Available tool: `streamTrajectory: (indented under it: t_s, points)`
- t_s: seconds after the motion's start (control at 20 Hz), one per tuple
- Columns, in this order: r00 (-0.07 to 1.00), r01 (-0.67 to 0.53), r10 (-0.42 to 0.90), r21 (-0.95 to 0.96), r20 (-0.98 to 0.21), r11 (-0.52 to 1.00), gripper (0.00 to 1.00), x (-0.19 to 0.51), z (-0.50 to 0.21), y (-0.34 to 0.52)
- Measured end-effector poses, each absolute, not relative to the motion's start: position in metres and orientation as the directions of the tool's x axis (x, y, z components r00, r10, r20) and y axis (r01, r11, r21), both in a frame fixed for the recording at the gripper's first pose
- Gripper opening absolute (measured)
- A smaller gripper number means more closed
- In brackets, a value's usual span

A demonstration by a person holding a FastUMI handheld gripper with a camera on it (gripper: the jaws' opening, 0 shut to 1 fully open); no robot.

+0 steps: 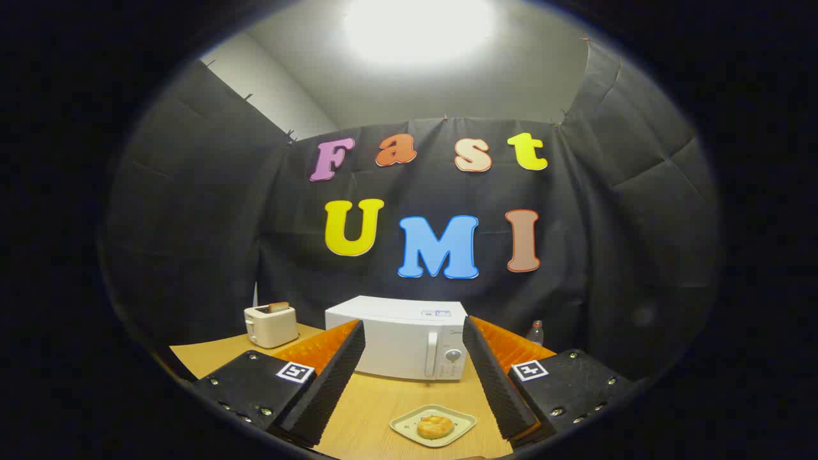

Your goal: Open the microwave, put the food inside, and close the microwave door.

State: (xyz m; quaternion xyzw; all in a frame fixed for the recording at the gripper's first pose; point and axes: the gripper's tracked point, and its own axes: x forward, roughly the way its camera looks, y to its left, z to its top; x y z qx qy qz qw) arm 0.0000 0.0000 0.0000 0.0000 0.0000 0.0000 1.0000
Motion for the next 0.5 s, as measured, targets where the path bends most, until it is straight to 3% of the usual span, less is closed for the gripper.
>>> streamTrajectory:
  t_s: [0.5]
  points:
    - [1.000,0.015,-0.015,0.021,-0.009,1.000,0.97,0.0017,-0.0018,-0.0005]
